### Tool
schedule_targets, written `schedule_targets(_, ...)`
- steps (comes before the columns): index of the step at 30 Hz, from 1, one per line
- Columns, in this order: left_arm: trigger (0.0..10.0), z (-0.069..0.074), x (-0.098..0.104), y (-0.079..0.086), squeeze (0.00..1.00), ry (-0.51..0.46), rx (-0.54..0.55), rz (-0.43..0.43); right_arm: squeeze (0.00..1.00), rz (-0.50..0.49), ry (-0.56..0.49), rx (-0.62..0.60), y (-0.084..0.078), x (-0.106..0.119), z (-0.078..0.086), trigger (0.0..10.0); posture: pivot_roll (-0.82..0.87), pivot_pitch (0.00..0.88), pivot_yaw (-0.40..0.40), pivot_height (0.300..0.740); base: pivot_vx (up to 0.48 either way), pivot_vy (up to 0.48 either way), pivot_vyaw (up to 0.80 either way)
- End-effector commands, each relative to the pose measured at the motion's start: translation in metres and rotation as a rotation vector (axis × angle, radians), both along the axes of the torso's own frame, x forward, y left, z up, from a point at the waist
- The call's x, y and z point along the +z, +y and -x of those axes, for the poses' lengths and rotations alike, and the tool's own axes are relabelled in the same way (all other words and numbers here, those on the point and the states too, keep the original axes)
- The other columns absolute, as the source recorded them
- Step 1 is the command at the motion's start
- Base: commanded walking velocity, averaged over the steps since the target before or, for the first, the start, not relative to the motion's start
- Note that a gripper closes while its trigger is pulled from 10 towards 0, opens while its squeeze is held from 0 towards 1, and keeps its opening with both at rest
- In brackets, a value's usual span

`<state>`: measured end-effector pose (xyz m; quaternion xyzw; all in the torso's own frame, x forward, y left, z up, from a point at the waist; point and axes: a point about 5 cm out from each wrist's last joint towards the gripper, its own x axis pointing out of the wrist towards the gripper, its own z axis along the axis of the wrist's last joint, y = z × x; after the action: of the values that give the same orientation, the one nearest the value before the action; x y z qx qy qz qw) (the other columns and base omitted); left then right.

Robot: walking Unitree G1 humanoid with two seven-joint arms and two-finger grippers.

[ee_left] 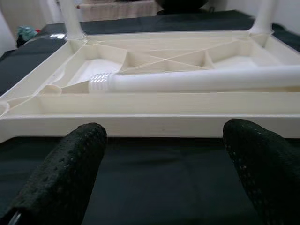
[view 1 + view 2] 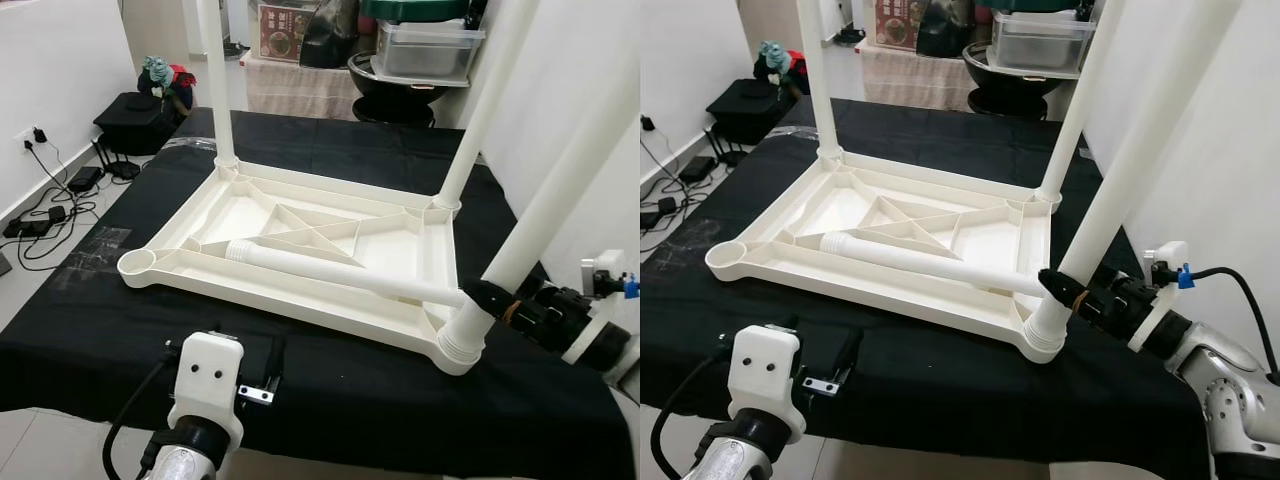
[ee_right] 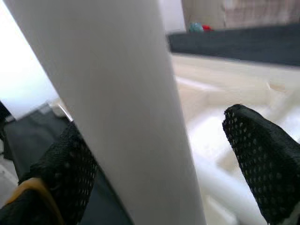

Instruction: Building children table

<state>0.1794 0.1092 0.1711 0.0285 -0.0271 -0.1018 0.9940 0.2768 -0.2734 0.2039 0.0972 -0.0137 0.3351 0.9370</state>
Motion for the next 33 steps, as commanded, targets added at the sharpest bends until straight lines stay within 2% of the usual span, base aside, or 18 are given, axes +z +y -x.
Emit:
schedule_targets(1,10.0,0.001,-0.003,-0.006,0.0,0.023,-0.047,0.02,0.0,0.015,-0.014,0.006,0.003,0.003,-0.004,10.0,0.03,0.149,-0.097,0.74,0.0,0.0,0.0)
schedule_targets(4,10.0,0.006,-0.002,-0.021,0.0,0.045,-0.197,0.05,0.0,0.011,-0.045,0.012,0.009,0.01,-0.013,10.0,0.03,0.15,-0.098,0.74,0.0,0.0,0.0)
schedule_targets(5,10.0,0.006,-0.002,-0.021,0.0,0.045,-0.197,0.05,0.0,0.011,-0.045,0.012,0.009,0.01,-0.013,10.0,0.03,0.15,-0.098,0.74,0.0,0.0,0.0)
schedule_targets(6,10.0,0.011,-0.006,-0.029,0.0,0.072,-0.29,0.052,0.0,0.015,-0.054,0.022,0.012,0.011,-0.015,10.0,0.03,0.151,-0.098,0.74,0.0,0.0,0.0)
schedule_targets(10,10.0,0.018,-0.011,-0.039,0.0,0.107,-0.406,0.059,0.0,0.02,-0.062,0.033,0.017,0.011,-0.016,9.6,0.03,0.15,-0.095,0.74,0.0,0.0,0.0)
schedule_targets(11,10.0,0.02,-0.012,-0.042,0.0,0.118,-0.44,0.066,0.0,0.021,-0.063,0.033,0.018,0.011,-0.017,5.5,0.03,0.15,-0.092,0.74,0.0,0.0,0.0)
schedule_targets(12,10.0,0.02,-0.013,-0.043,0.0,0.12,-0.454,0.066,0.0,0.025,-0.066,0.023,0.022,0.01,-0.017,0.0,0.03,0.146,-0.092,0.74,0.0,0.0,0.0)
schedule_targets(16,10.0,0.018,-0.015,-0.043,0.0,0.12,-0.456,0.065,0.0,0.035,-0.078,-0.026,0.029,0.008,-0.018,0.0,0.03,0.146,-0.086,0.74,0.0,0.0,0.0)
schedule_targets(18,10.0,0.015,-0.016,-0.042,0.0,0.12,-0.453,0.073,0.0,0.05,-0.099,-0.104,0.036,0.007,-0.02,0.0,0.03,0.144,-0.084,0.74,0.0,0.0,0.0)
schedule_targets(19,10.0,0.012,-0.017,-0.04,0.0,0.115,-0.441,0.06,0.0,0.051,-0.121,-0.128,0.05,0.006,-0.021,0.0,0.02,0.143,-0.083,0.74,0.0,0.0,0.0)
schedule_targets(21,10.0,0.012,-0.017,-0.04,0.0,0.115,-0.441,0.06,0.0,0.051,-0.121,-0.128,0.05,0.006,-0.021,0.0,0.02,0.143,-0.083,0.74,0.0,0.0,0.0)
schedule_targets(23,10.0,0.009,-0.017,-0.04,0.0,0.11,-0.435,0.057,0.0,0.064,-0.142,-0.128,0.07,0.006,-0.021,0.0,0.02,0.14,-0.08,0.74,0.0,0.0,0.0)
schedule_targets(26,10.0,0.008,-0.017,-0.04,0.0,0.11,-0.435,0.059,0.0,0.072,-0.15,-0.136,0.079,0.006,-0.023,0.0,0.02,0.138,-0.08,0.74,0.0,0.0,0.0)
schedule_targets(28,10.0,0.006,-0.016,-0.04,0.0,0.098,-0.436,0.047,0.0,0.119,-0.16,-0.205,0.103,0.006,-0.032,0.0,0.02,0.133,-0.082,0.74,0.0,0.0,0.0)
schedule_targets(29,10.0,0.006,-0.016,-0.04,0.0,0.098,-0.436,0.047,0.0,0.119,-0.16,-0.205,0.103,0.006,-0.032,0.0,0.02,0.133,-0.082,0.74,0.0,0.0,0.0)
schedule_targets(31,10.0,0.003,-0.015,-0.04,0.0,0.088,-0.421,0.046,0.0,0.149,-0.162,-0.269,0.127,0.008,-0.042,0.0,0.03,0.13,-0.084,0.74,0.0,0.0,0.0)
schedule_targets(32,10.0,0.003,-0.015,-0.04,0.0,0.088,-0.421,0.046,0.0,0.149,-0.162,-0.269,0.127,0.008,-0.042,0.0,0.03,0.13,-0.084,0.74,0.0,0.0,0.0)
schedule_targets(33,10.0,0.001,-0.013,-0.039,0.0,0.075,-0.406,0.039,0.0,0.181,-0.143,-0.342,0.145,0.008,-0.05,0.0,0.03,0.129,-0.092,0.74,0.0,0.0,0.0)
